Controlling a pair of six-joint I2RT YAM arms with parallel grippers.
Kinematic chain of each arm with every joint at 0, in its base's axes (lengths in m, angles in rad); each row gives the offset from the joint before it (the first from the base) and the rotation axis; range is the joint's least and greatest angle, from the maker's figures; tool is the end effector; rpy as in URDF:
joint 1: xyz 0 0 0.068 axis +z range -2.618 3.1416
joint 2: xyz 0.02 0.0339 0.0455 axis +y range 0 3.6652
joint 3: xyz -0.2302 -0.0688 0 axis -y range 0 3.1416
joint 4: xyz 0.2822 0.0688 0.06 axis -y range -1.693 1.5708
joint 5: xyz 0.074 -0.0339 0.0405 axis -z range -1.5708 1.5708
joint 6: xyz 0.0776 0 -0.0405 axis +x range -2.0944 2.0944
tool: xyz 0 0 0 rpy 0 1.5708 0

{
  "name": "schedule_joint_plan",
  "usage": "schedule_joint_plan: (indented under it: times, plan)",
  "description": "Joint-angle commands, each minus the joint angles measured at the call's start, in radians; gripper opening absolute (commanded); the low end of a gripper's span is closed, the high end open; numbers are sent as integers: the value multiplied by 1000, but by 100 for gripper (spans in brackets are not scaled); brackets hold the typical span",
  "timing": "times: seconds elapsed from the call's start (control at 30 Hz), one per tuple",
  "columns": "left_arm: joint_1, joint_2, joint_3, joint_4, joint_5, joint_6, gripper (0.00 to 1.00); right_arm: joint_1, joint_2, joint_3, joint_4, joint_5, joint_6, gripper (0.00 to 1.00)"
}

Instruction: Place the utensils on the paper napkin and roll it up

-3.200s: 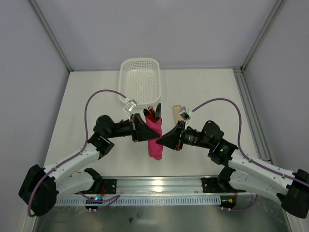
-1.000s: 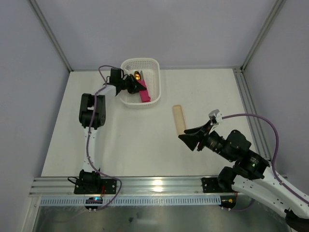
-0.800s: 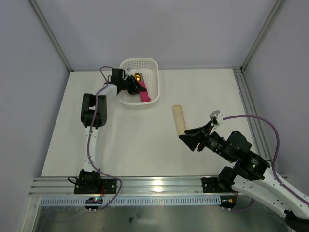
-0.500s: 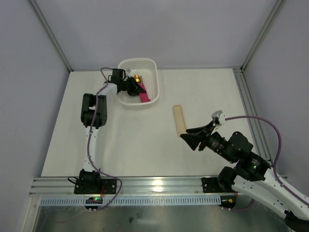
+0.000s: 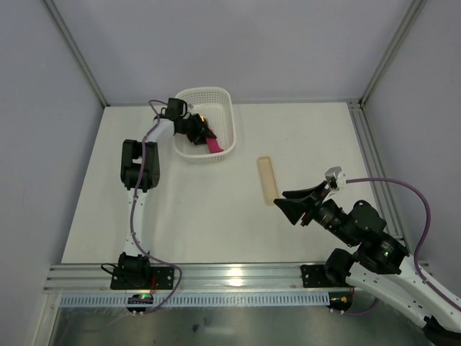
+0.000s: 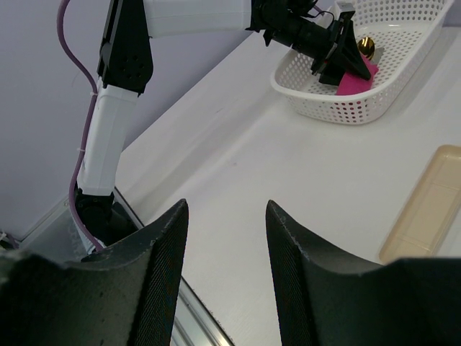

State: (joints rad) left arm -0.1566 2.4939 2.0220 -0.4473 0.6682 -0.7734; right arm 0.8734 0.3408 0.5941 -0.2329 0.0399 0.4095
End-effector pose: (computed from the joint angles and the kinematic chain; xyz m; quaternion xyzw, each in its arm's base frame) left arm 0.5496 -0.1355 0.0703 -0.1717 0.8846 -0.4133 0.1309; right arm 0.1390 0.1611 0.3223 -0.1470 0.6843 0.4161 0.5805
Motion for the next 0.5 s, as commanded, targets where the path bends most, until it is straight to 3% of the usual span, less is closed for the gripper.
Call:
schedule_joint_plan:
  times: [0.0, 0.47]
  plan:
    - [14, 5, 41, -111, -61, 23, 38, 2, -17, 6, 24, 25, -21, 50]
    - [34, -49, 89, -241, -153, 19, 52, 3, -28, 9, 15, 26, -20, 50]
